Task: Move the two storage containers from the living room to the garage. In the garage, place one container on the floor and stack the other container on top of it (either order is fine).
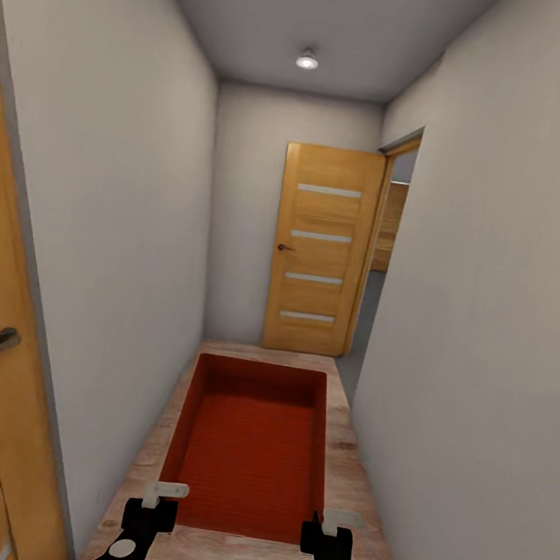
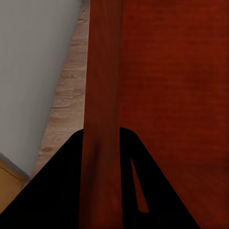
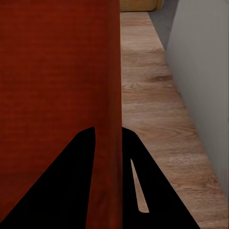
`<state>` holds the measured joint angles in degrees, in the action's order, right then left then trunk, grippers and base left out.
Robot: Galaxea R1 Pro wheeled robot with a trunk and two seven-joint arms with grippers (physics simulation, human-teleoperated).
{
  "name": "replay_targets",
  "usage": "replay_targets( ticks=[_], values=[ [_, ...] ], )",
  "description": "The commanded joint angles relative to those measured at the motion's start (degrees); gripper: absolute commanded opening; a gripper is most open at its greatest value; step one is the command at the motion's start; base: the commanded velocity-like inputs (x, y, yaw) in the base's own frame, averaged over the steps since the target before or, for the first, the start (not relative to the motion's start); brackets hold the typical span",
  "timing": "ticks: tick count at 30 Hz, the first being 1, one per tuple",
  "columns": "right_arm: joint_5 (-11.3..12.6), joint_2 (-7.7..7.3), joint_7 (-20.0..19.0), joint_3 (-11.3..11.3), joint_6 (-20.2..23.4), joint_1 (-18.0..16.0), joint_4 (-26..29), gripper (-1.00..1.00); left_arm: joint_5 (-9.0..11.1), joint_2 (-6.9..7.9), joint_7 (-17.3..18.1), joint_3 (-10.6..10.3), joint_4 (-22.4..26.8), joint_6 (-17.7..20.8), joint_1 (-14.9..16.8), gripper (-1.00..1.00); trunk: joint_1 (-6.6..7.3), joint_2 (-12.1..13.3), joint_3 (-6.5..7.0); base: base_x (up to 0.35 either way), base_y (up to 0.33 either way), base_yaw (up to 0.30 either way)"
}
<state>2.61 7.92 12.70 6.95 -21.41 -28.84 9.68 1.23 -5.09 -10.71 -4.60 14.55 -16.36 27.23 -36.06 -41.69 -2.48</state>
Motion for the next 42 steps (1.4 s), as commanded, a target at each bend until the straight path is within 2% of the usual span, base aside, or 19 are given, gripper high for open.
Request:
replay_targets(
  ticks=[1,42],
  values=[
    [-0.95,-0.01,-0.83,-1.41,-1.7,-0.09,2.8,-1.0,0.24,0.08,-0.55,0.2,-0.13,-0.08,0.02,-1.0,-0.05,-0.08,-0.11,0.322,0.0,0.0],
    [-0.99,-0.01,-0.83,-1.41,-1.7,-0.09,2.8,-1.0,0.22,0.08,-0.55,0.2,-0.13,-0.08,0.02,-1.0,-0.05,-0.08,-0.11,0.322,0.0,0.0]
  ],
)
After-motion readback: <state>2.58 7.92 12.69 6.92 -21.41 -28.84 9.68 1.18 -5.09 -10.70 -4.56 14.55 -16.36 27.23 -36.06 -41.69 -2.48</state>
